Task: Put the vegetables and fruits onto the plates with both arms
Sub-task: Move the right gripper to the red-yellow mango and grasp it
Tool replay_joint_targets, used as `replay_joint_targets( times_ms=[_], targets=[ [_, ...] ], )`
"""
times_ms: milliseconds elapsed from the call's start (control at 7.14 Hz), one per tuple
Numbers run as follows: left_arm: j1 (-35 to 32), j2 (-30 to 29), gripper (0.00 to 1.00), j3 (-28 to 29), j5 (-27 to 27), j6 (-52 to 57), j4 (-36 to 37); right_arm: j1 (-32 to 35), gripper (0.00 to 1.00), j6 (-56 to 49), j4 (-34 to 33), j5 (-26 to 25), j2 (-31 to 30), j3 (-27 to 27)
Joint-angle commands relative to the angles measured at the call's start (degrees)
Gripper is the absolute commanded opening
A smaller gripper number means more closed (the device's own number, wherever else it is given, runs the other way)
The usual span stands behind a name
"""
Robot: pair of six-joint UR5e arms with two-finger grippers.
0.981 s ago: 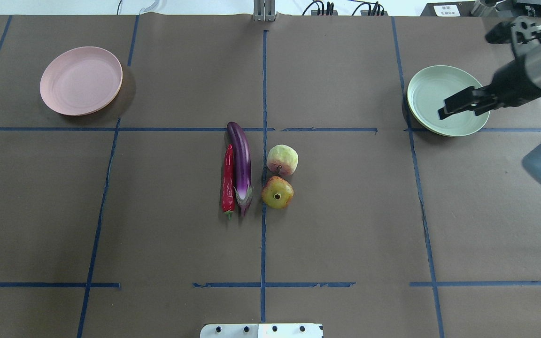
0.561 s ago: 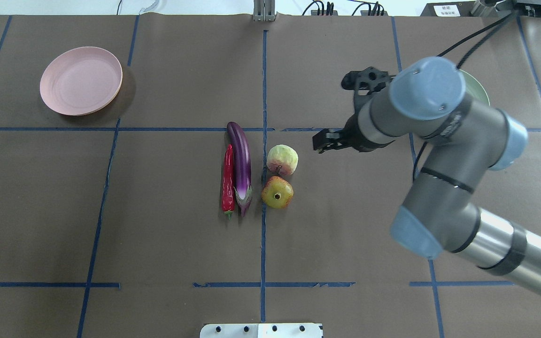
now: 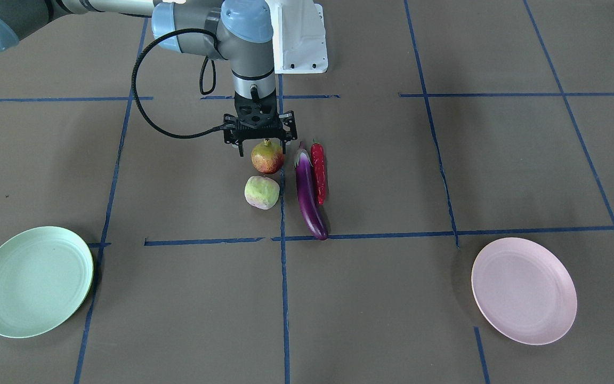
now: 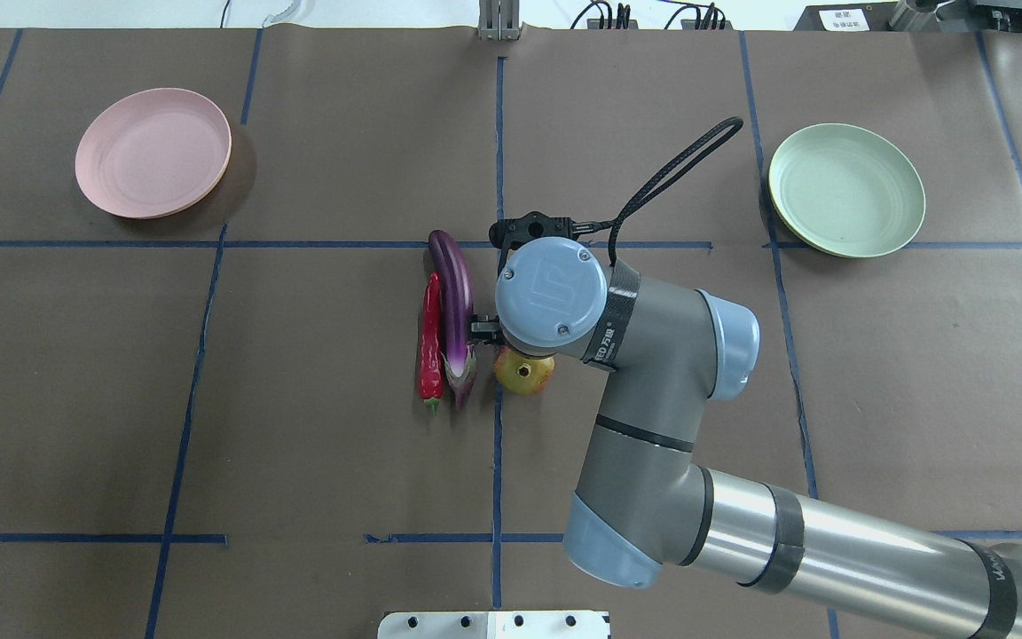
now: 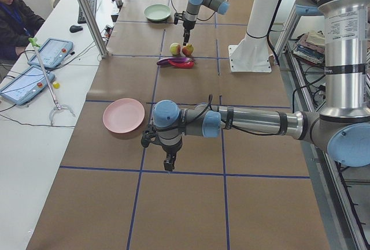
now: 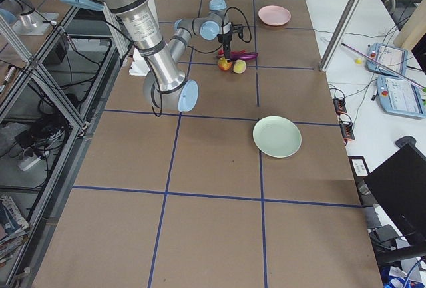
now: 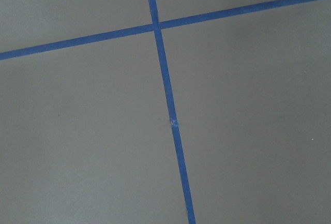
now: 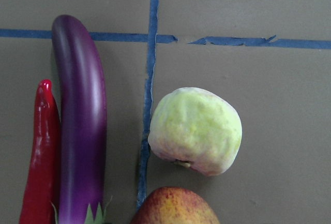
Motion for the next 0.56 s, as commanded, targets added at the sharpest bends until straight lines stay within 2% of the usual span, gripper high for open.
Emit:
replay_joint_targets(
  times_ms=[0, 420],
  targets=[
    [0.0, 0.0, 1.0, 0.0, 0.0, 0.0, 0.0, -1.0, 1.0, 0.1, -0.2, -1.2, 2.6, -4.0],
    [0.0, 0.0, 1.0, 0.1, 0.0, 0.0, 0.0, -2.0, 0.99, -0.6, -1.9, -1.3, 1.9, -5.5]
  ],
)
